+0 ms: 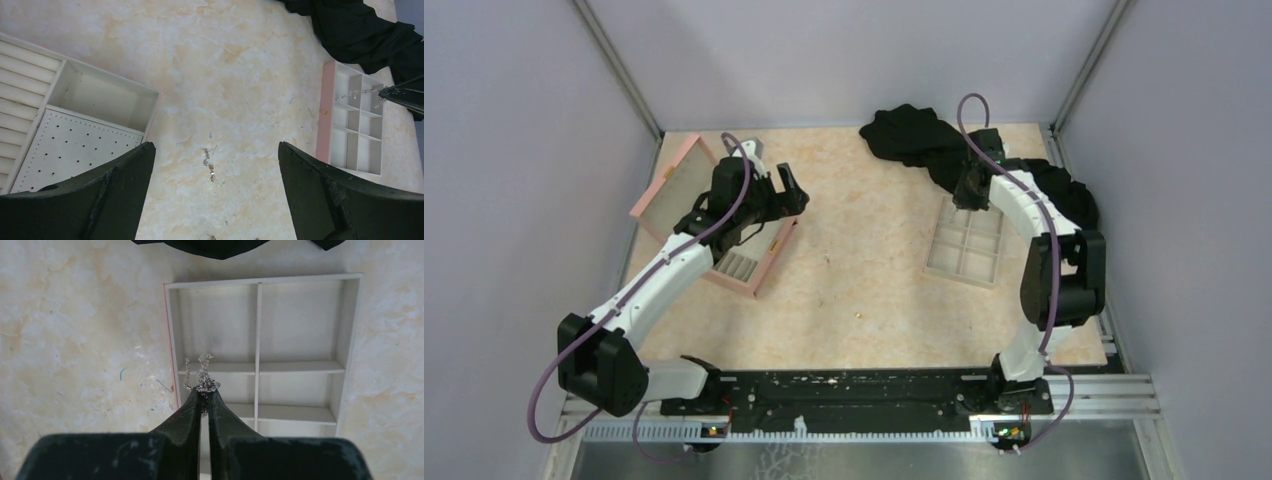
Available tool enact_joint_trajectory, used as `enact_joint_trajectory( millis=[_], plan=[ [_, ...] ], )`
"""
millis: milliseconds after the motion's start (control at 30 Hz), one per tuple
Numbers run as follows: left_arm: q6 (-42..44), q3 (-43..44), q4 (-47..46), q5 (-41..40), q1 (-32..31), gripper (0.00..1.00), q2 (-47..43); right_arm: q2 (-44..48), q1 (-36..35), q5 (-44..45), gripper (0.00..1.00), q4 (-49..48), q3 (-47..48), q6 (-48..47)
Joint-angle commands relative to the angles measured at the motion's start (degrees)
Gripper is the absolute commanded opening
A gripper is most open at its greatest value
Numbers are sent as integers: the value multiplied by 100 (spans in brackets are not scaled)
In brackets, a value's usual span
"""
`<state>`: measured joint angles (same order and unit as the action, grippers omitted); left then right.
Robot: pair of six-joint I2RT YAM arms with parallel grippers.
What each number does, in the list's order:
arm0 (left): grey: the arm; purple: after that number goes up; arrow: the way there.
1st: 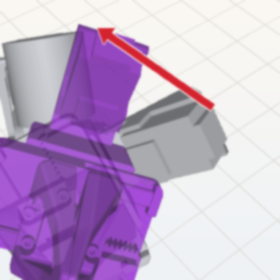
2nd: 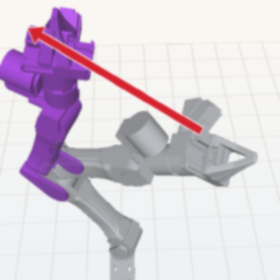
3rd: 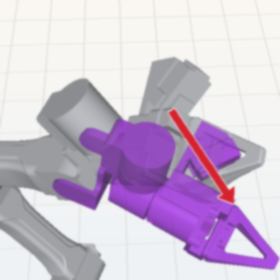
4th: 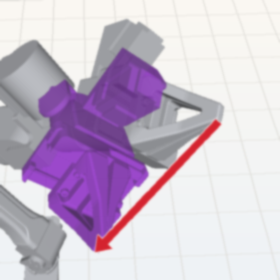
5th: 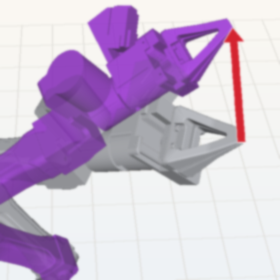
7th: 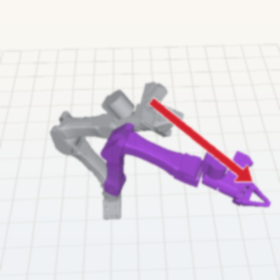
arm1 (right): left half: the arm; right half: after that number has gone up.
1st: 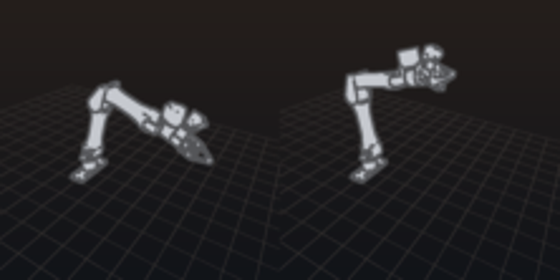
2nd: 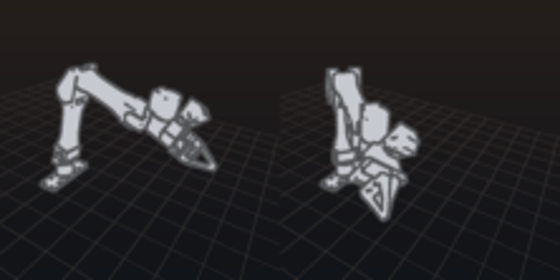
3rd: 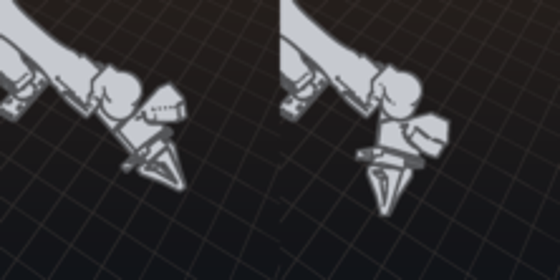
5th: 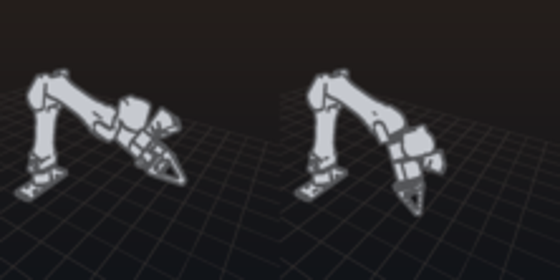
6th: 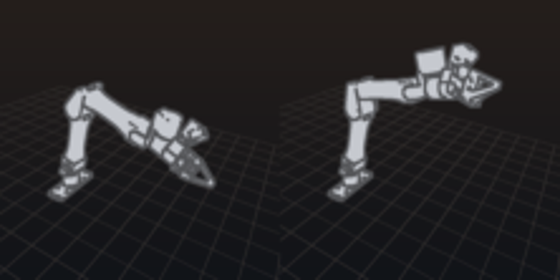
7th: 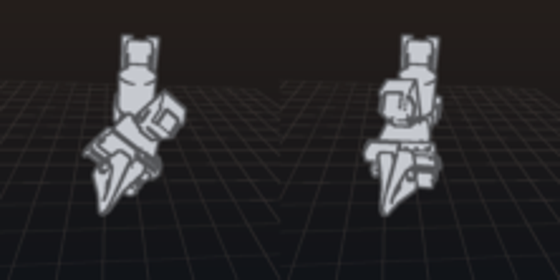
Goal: Organize the mixed jewelry
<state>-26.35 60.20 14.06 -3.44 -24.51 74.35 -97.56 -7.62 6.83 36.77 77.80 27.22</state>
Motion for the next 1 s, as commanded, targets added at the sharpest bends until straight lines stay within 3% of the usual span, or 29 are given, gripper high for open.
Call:
enact_joint_trajectory(
  millis=[0, 633, 667, 800, 833, 967],
  plan=[
    [-15, 10, -66, -50, -40, 99, -104, -209, 50, -22, 0, -292, 397, 78],
    [24, 68, -46, -78, -69, 99, -21, -1064, 120, 130, 0, -307, 781, -48],
    [32, 78, -42, -73, -69, 99, -11, -1075, 120, 166, 2, -311, 781, -48],
    [50, 151, 33, -49, -66, 99, 31, -1052, 119, 168, 42, -223, 890, -104],
    [51, 184, 61, -51, -73, 99, 46, -1027, 120, 200, 47, -190, 932, -140],
    [100, 307, 172, -76, -87, 99, 70, -653, 118, 275, 48, -118, 994, -231]
  ],
)
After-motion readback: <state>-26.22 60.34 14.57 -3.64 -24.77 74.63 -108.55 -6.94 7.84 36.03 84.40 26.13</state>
